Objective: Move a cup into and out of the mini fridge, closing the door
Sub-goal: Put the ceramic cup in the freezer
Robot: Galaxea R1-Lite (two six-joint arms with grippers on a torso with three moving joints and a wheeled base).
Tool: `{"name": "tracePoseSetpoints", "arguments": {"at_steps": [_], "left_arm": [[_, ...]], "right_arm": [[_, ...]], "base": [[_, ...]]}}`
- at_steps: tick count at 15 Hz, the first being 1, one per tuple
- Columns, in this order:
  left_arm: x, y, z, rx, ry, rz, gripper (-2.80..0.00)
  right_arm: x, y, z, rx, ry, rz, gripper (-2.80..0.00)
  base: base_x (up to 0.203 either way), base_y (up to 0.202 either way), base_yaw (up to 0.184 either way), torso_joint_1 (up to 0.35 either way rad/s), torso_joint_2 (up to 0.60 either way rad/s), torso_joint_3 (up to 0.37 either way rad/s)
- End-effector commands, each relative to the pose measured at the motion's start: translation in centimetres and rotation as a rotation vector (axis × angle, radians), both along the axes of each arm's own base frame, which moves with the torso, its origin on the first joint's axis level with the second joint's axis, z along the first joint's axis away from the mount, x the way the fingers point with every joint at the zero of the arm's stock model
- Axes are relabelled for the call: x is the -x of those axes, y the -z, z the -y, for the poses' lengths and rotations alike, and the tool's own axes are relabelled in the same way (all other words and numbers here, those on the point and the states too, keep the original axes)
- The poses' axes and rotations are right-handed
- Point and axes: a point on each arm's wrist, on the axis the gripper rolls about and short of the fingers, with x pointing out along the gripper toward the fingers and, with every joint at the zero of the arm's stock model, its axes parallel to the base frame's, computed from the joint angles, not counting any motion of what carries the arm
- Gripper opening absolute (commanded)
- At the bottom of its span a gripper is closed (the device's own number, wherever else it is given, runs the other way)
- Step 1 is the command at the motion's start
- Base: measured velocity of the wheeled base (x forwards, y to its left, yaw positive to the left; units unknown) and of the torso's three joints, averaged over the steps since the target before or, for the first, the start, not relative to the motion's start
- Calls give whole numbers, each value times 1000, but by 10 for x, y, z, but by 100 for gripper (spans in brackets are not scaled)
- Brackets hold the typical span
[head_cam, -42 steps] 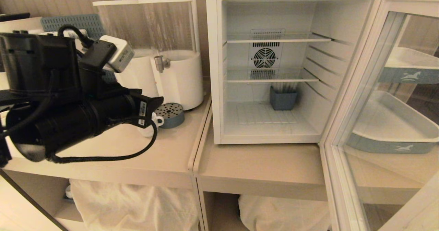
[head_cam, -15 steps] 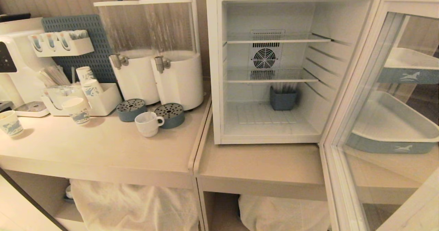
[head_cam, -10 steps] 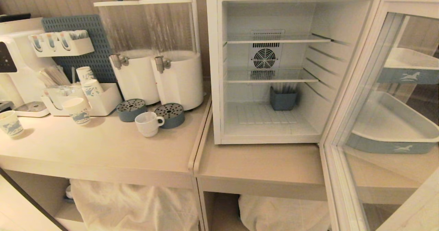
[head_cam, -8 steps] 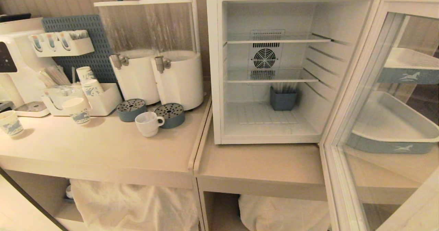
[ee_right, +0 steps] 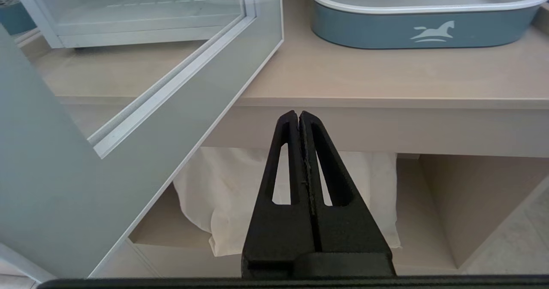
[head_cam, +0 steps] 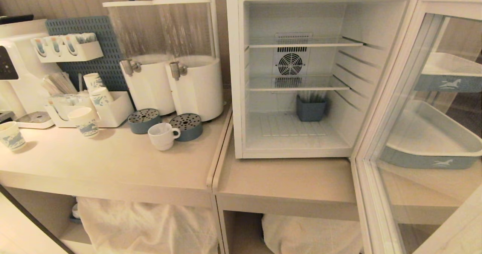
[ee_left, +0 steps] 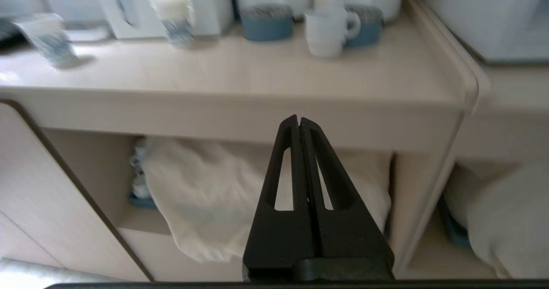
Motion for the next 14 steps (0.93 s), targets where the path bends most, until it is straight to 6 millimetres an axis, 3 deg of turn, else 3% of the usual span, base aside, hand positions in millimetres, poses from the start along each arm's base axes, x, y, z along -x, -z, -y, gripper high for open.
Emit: {"name": "tracePoseSetpoints", "arguments": {"at_steps": [1,3,14], "left_arm": [[-2,8,1,-2,50,-34,-280],[-3,17,2,-10,105,-109,-280],[-3,17,2,-9,104,-102,-280]], "right_arm": [[0,0,0,0,0,-1,-280],[0,0,0,0,0,-2,-280],[0,0,0,1,0,-1,-280]], "base": [[0,0,0,0,0,0],[0,0,0,0,0,0],[0,0,0,0,0,0]]}}
